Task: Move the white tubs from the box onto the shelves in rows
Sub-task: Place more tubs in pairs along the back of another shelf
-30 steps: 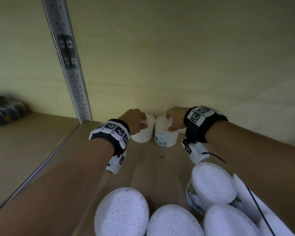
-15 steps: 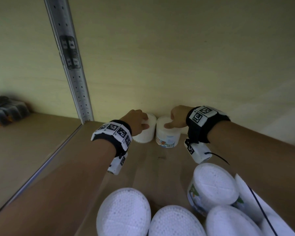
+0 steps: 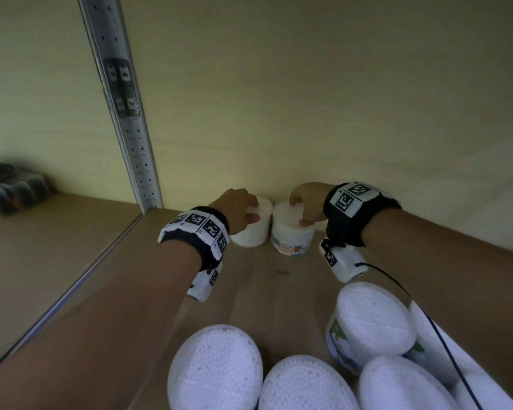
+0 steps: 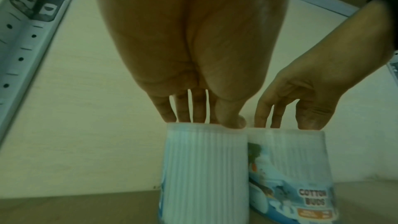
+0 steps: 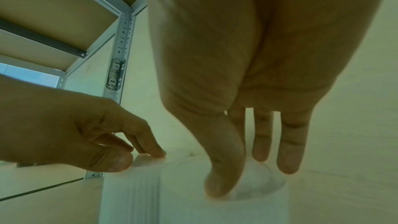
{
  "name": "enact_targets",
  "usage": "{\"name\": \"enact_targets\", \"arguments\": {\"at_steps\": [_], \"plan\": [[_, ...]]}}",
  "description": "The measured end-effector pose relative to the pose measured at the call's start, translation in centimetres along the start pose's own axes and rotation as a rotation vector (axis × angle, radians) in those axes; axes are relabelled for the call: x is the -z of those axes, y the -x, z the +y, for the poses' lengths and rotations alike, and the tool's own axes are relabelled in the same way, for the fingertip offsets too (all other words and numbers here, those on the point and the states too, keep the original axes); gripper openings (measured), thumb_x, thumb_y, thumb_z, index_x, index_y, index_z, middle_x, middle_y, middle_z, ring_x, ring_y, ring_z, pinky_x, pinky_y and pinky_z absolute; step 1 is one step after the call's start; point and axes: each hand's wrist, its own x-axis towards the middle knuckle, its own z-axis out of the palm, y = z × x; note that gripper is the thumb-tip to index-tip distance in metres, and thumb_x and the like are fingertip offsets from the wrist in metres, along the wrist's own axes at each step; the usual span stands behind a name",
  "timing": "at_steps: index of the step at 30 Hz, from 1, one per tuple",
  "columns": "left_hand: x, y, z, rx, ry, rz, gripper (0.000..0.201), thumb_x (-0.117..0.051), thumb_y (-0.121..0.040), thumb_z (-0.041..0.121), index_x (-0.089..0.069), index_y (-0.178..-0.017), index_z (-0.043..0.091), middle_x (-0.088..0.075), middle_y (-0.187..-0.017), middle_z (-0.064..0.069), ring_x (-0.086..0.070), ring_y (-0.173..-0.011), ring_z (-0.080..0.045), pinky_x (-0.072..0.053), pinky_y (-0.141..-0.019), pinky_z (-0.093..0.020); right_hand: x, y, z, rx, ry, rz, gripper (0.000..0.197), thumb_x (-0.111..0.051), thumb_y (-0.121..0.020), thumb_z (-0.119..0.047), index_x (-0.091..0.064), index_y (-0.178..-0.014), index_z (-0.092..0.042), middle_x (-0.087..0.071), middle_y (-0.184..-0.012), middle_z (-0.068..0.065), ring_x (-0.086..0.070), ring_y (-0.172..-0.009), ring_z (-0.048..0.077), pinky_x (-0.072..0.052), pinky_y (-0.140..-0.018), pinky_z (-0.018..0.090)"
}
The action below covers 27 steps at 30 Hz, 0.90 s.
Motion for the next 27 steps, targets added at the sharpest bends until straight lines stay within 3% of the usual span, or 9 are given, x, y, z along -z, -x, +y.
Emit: {"name": "enact_targets", "arguments": {"at_steps": [4, 7, 10, 18, 20, 21, 23, 25, 27], "plan": [[0.0, 0.0, 0.1, -0.005, -0.001, 0.006, 0.051, -0.048, -0.097, 0.034, -0.040, -0.143, 0.014, -0.038, -0.146, -0.009, -0.034, -0.136, -0.029, -0.028, -0.113, -0.039, 0.3, 0.0, 0.3, 0.041, -0.039, 0.037, 0.054, -0.062, -0.088, -0.007, -0.047, -0.139, -0.015, -0.042, -0.144, 0.008, -0.046, -0.128, 0.027, -0.043, -0.098, 0.033], [0.0, 0.0, 0.0, -0.004, -0.004, 0.003, 0.051, -0.048, -0.097, 0.034, -0.040, -0.143, 0.014, -0.037, -0.147, -0.009, -0.033, -0.136, -0.029, -0.028, -0.114, -0.039, 0.2, -0.1, 0.3, 0.009, -0.070, 0.085, 0.054, -0.065, -0.089, -0.027, -0.049, -0.136, -0.008, -0.049, -0.139, 0.010, -0.050, -0.125, 0.027, -0.043, -0.098, 0.032], [0.0, 0.0, 0.0, -0.002, 0.005, 0.004, 0.050, -0.049, -0.097, 0.034, -0.040, -0.142, 0.015, -0.037, -0.147, -0.009, -0.033, -0.137, -0.028, -0.028, -0.114, -0.039, -0.3, -0.3, 0.2, -0.031, -0.059, 0.039, 0.067, -0.063, -0.087, -0.046, -0.053, -0.132, 0.002, -0.054, -0.136, 0.018, -0.055, -0.122, 0.033, -0.045, -0.102, 0.039], [-0.3, -0.3, -0.4, -0.015, 0.053, 0.021, 0.048, -0.052, -0.096, 0.032, -0.044, -0.139, 0.014, -0.041, -0.144, -0.009, -0.036, -0.134, -0.028, -0.029, -0.112, -0.038, -0.5, -0.8, -0.1, -0.013, 0.008, 0.036, 0.065, -0.063, -0.087, -0.045, -0.055, -0.130, 0.002, -0.058, -0.132, 0.017, -0.057, -0.120, 0.031, -0.048, -0.100, 0.038], [-0.3, -0.3, -0.6, -0.022, 0.087, 0.026, 0.047, -0.054, -0.095, 0.030, -0.046, -0.138, 0.014, -0.040, -0.145, -0.009, -0.035, -0.135, -0.027, -0.027, -0.114, -0.037, -0.6, -1.0, -0.3, 0.003, 0.052, 0.025, 0.054, -0.063, -0.087, -0.043, -0.061, -0.118, 0.001, -0.064, -0.118, 0.015, -0.061, -0.110, 0.031, -0.050, -0.092, 0.036], [-0.2, -0.3, -0.8, -0.024, 0.108, 0.025, 0.046, -0.055, -0.094, 0.029, -0.047, -0.138, 0.015, -0.039, -0.146, -0.008, -0.035, -0.136, -0.027, -0.026, -0.114, -0.036, -0.6, -1.2, -0.3, 0.009, 0.067, 0.020, 0.042, -0.063, -0.088, -0.042, -0.065, -0.100, -0.001, -0.066, -0.099, 0.012, -0.063, -0.096, 0.029, -0.051, -0.080, 0.034], [-0.2, -0.3, -1.3, -0.040, 0.144, 0.023, 0.044, -0.058, -0.093, 0.025, -0.050, -0.135, 0.016, -0.039, -0.148, -0.007, -0.035, -0.137, -0.025, -0.024, -0.115, -0.034, -0.8, -1.5, -0.4, -0.008, 0.055, 0.053, 0.042, -0.063, -0.088, -0.040, -0.048, -0.063, -0.009, -0.048, -0.065, 0.004, -0.050, -0.061, 0.020, -0.039, -0.053, 0.026], [0.1, -0.2, -1.7, -0.065, 0.164, 0.009, 0.042, -0.058, -0.093, 0.021, -0.052, -0.134, 0.017, -0.040, -0.148, -0.005, -0.035, -0.137, -0.023, -0.024, -0.114, -0.031, -0.9, -1.6, -0.4, 0.011, 0.064, 0.077, 0.050, -0.065, -0.087, -0.039, -0.037, -0.055, -0.012, -0.038, -0.056, 0.002, -0.036, -0.049, 0.013, -0.028, -0.045, 0.023], [0.5, -0.2, -2.0, -0.084, 0.158, -0.032, 0.042, -0.057, -0.094, 0.016, -0.051, -0.135, 0.018, -0.039, -0.149, -0.002, -0.033, -0.139, -0.021, -0.022, -0.114, -0.030, -1.2, -1.9, -0.2, 0.044, 0.075, 0.089, 0.052, -0.067, -0.085, -0.040, -0.036, -0.053, -0.013, -0.036, -0.053, 0.002, -0.034, -0.046, 0.013, -0.027, -0.044, 0.023]]}}
